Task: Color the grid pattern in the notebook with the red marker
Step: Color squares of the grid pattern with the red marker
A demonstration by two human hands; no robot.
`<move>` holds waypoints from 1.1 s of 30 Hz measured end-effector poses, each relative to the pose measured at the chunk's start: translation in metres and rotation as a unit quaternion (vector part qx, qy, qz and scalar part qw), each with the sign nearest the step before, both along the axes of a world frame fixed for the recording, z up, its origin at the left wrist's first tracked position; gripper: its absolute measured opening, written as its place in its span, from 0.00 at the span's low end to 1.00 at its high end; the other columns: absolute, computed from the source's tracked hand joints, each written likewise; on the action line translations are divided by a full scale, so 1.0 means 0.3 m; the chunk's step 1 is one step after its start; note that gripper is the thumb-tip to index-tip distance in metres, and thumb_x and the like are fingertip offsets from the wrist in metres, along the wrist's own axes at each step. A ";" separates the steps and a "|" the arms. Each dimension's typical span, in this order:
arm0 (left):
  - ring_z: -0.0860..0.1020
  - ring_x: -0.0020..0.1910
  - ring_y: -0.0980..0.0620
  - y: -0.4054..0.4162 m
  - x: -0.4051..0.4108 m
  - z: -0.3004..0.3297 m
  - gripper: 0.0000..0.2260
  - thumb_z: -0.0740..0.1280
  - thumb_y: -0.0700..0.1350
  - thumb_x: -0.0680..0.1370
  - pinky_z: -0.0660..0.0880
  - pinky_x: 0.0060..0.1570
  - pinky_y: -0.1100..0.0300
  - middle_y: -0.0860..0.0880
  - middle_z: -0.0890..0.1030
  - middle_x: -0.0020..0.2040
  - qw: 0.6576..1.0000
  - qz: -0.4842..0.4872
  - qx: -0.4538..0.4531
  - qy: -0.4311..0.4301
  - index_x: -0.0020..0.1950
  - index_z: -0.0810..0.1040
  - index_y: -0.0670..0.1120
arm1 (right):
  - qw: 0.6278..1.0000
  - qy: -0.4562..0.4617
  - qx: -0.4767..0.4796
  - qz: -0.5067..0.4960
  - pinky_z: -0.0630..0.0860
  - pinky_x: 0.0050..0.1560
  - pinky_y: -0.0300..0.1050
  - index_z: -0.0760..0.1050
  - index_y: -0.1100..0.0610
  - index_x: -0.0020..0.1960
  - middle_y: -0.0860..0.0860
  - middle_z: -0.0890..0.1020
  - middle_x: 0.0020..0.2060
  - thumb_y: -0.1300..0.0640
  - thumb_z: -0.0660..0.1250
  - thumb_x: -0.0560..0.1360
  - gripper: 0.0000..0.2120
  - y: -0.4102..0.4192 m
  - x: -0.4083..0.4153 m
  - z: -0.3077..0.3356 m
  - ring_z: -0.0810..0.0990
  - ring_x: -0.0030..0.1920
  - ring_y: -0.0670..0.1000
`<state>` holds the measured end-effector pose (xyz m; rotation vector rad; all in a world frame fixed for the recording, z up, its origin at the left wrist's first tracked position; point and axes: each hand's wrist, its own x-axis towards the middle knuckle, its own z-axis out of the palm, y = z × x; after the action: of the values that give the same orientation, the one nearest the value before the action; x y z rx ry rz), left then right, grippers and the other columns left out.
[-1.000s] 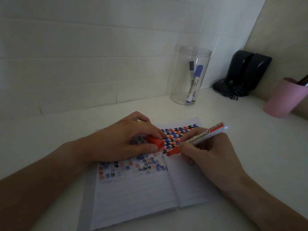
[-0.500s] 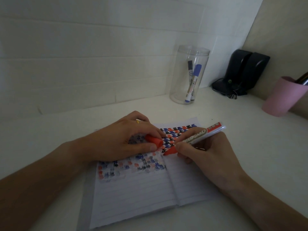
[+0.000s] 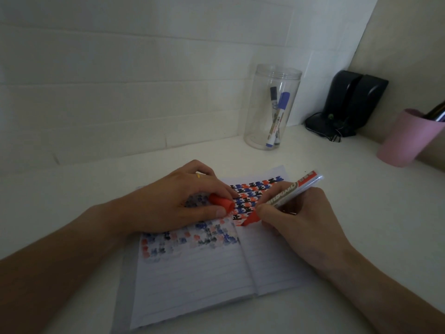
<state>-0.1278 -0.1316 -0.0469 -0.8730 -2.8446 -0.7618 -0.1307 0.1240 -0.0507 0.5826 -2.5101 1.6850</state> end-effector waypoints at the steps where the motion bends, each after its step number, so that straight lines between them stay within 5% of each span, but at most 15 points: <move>1: 0.69 0.69 0.56 0.001 0.000 0.001 0.16 0.67 0.61 0.79 0.74 0.66 0.53 0.66 0.80 0.63 1.000 -0.002 0.001 0.001 0.66 0.78 0.62 | 1.000 -0.002 -0.003 0.004 0.81 0.33 0.44 0.84 0.52 0.38 0.51 0.85 0.29 0.53 0.73 0.65 0.04 0.000 -0.002 0.000 0.82 0.30 0.46; 4: 0.69 0.69 0.56 0.000 -0.002 0.000 0.15 0.67 0.60 0.79 0.74 0.66 0.52 0.65 0.80 0.63 1.000 -0.003 0.003 0.001 0.66 0.78 0.62 | 0.995 -0.030 -0.093 -0.001 0.80 0.34 0.41 0.85 0.57 0.39 0.52 0.85 0.29 0.63 0.74 0.70 0.03 0.004 -0.015 0.003 0.82 0.31 0.47; 11: 0.69 0.69 0.58 0.003 -0.001 -0.001 0.17 0.66 0.61 0.79 0.75 0.66 0.53 0.65 0.80 0.62 1.000 0.004 0.003 0.008 0.67 0.78 0.62 | 0.952 -0.107 -0.288 0.019 0.78 0.38 0.39 0.82 0.56 0.47 0.49 0.83 0.32 0.63 0.75 0.71 0.06 0.017 -0.049 0.017 0.80 0.35 0.46; 18: 0.75 0.64 0.60 0.028 0.021 0.009 0.16 0.65 0.61 0.80 0.78 0.61 0.55 0.61 0.81 0.58 0.998 0.041 0.009 0.050 0.65 0.80 0.59 | 0.934 -0.146 -0.323 0.035 0.82 0.42 0.40 0.86 0.58 0.52 0.58 0.89 0.42 0.62 0.67 0.78 0.09 0.022 -0.054 0.029 0.87 0.42 0.50; 23: 0.79 0.52 0.59 0.032 0.029 0.010 0.11 0.63 0.53 0.83 0.75 0.51 0.65 0.57 0.80 0.55 0.983 0.108 0.040 0.141 0.63 0.78 0.53 | 0.929 -0.149 -0.339 0.000 0.79 0.41 0.43 0.85 0.59 0.49 0.55 0.84 0.34 0.63 0.72 0.75 0.05 0.029 -0.067 0.006 0.81 0.37 0.51; 26: 0.77 0.51 0.59 0.027 0.027 0.003 0.11 0.63 0.49 0.83 0.72 0.51 0.68 0.57 0.78 0.55 0.978 0.135 0.032 0.153 0.65 0.77 0.53 | 0.918 -0.165 -0.361 0.006 0.81 0.43 0.42 0.87 0.58 0.46 0.54 0.84 0.34 0.57 0.76 0.66 0.10 0.030 -0.065 0.005 0.82 0.37 0.50; 30: 0.76 0.50 0.59 0.023 0.022 -0.003 0.10 0.64 0.49 0.83 0.69 0.50 0.71 0.58 0.77 0.54 0.977 0.141 0.017 0.158 0.64 0.77 0.53 | 0.931 -0.146 -0.333 0.021 0.81 0.37 0.37 0.87 0.59 0.49 0.57 0.86 0.37 0.61 0.71 0.73 0.08 0.034 -0.074 0.000 0.84 0.38 0.49; 33: 0.76 0.50 0.60 0.025 0.022 -0.003 0.10 0.64 0.51 0.83 0.69 0.50 0.73 0.59 0.77 0.54 0.978 0.142 0.009 0.154 0.64 0.77 0.54 | 0.940 -0.130 -0.314 0.026 0.81 0.37 0.36 0.87 0.58 0.50 0.57 0.86 0.36 0.59 0.72 0.70 0.10 0.033 -0.075 -0.006 0.84 0.38 0.49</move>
<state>-0.1211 -0.1241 -0.0480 -0.5106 -2.6016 -0.5596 -0.1533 0.1340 -0.0526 0.3775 -1.9025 2.5500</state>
